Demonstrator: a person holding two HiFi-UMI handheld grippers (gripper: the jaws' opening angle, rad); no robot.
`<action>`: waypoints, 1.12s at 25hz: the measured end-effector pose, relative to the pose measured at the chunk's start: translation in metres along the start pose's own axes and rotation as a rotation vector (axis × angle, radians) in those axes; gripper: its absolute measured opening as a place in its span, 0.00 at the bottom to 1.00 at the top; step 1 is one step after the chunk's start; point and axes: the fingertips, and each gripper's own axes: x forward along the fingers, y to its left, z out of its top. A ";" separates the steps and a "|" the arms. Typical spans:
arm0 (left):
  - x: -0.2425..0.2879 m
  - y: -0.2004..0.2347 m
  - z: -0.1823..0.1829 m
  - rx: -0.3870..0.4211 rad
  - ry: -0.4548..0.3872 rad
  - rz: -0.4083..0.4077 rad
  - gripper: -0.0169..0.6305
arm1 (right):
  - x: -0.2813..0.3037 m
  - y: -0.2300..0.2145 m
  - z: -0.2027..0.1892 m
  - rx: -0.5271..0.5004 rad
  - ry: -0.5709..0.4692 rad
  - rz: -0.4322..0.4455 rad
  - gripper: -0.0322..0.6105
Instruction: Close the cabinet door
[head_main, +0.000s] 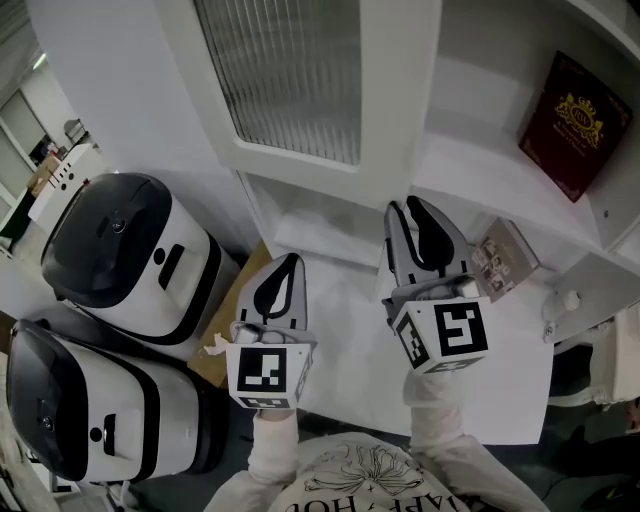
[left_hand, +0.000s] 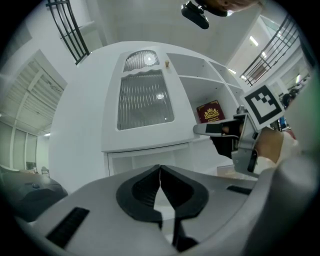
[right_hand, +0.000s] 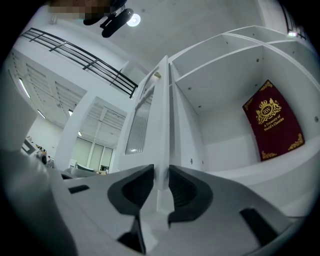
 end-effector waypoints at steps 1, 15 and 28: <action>0.001 0.000 0.000 0.000 0.001 0.002 0.03 | 0.001 -0.001 0.000 -0.008 0.006 -0.009 0.19; 0.013 -0.010 0.002 0.000 -0.006 -0.023 0.03 | 0.012 -0.011 -0.003 -0.029 0.048 -0.063 0.18; 0.021 -0.007 0.002 0.006 -0.002 -0.010 0.03 | 0.022 -0.020 -0.006 -0.020 0.043 -0.071 0.17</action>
